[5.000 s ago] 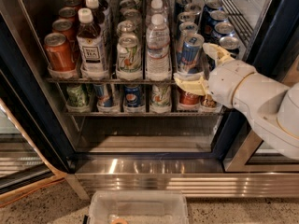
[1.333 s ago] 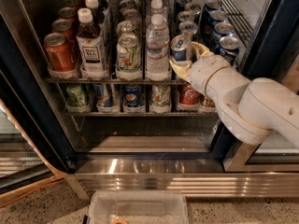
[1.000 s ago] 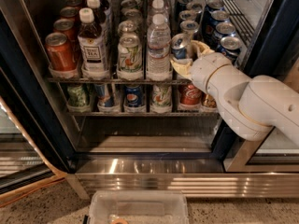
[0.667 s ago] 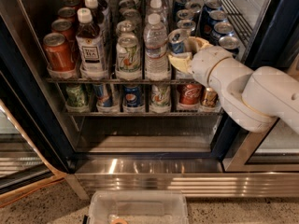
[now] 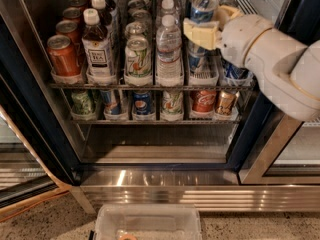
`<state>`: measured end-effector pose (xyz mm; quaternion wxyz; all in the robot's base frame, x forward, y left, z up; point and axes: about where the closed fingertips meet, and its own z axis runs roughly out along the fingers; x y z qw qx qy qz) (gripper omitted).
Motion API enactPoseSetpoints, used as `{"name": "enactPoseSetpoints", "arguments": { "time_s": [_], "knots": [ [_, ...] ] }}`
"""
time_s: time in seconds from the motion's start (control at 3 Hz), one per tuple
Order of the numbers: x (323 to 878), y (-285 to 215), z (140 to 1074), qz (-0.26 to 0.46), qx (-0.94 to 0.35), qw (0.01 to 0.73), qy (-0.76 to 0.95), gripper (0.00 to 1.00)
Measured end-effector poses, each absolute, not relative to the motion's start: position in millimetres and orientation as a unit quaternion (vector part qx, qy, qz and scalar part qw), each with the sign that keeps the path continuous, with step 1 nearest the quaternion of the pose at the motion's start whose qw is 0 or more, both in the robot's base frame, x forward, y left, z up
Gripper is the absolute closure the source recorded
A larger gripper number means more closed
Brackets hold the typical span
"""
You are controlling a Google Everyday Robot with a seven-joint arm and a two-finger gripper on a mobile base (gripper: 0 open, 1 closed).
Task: Pick redbull can from top shelf of fridge
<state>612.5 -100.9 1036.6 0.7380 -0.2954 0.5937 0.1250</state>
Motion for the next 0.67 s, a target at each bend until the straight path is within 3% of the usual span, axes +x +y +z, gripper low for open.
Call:
{"name": "enactPoseSetpoints", "arguments": {
  "time_s": [0.67],
  "knots": [
    [544.7, -120.4, 1075.9, 0.173, -0.347, 0.700, 0.600, 1.00]
  ]
}}
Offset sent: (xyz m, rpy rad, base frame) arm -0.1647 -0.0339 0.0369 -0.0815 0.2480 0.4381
